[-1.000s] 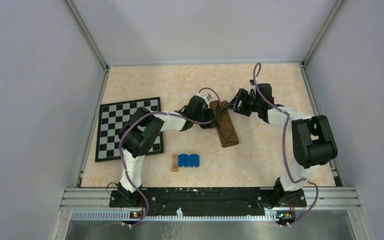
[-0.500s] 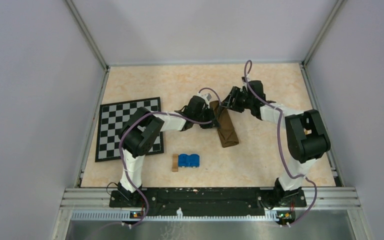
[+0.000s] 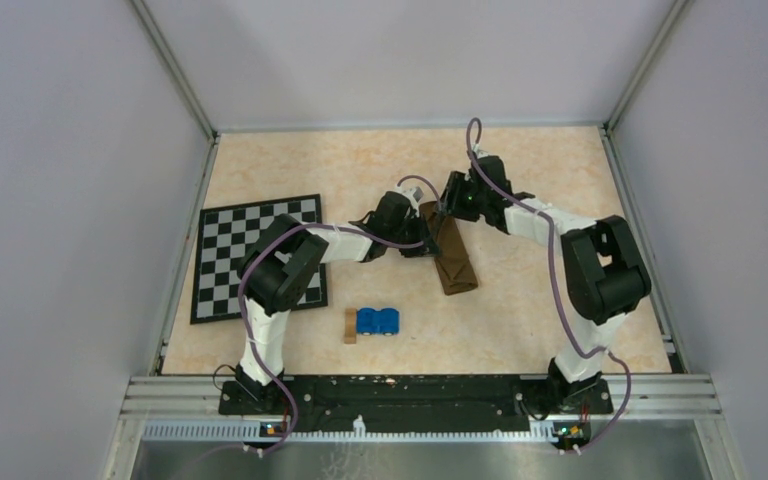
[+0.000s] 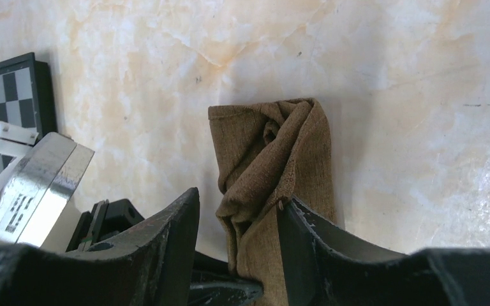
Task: Fold the napkin into a case and place the utensils inside
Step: Stuff the top corner of the smaller-rectangle-folded napkin into the folded napkin.
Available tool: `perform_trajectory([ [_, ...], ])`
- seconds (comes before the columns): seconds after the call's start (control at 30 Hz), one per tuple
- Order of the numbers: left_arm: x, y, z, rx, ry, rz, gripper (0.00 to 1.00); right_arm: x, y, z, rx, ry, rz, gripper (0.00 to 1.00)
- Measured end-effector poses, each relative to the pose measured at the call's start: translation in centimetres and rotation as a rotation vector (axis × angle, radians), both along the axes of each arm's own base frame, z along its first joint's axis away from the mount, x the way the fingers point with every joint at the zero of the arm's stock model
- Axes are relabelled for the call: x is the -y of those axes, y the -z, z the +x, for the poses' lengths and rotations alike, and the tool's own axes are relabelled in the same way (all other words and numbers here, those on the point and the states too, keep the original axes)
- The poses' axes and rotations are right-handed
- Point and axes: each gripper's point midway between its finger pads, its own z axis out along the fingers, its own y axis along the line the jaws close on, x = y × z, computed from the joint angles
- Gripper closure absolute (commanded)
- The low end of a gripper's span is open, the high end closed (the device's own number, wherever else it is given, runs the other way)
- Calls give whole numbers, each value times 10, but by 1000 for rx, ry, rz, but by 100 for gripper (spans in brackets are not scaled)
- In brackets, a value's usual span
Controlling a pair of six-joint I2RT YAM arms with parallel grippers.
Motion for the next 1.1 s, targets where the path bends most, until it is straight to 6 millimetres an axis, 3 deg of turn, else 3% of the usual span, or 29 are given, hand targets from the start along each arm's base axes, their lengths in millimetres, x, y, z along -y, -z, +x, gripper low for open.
perform_trajectory([
  [0.37,0,0,0,0,-1,0,85,-2,11,-2,-10,26,-89,69],
  [0.47,0,0,0,0,-1,0,82,1,13,0,-9,42,-100,86],
  [0.53,0,0,0,0,0,0,73,1,15,1,-11,44,-105,100],
  [0.63,1,-3,-1,1,7,-11,50,2,17,1,-13,47,-111,100],
  [0.77,-7,-14,-7,28,22,-27,38,0,16,1,-12,38,-103,100],
  [0.87,-29,-20,0,43,1,2,42,-3,15,0,-11,24,-94,100],
  [0.97,-47,-27,26,76,-39,57,48,-6,14,-2,-13,3,-83,100],
  [1.1,-58,-56,70,208,-86,101,60,-10,13,-4,-17,-21,-67,100],
])
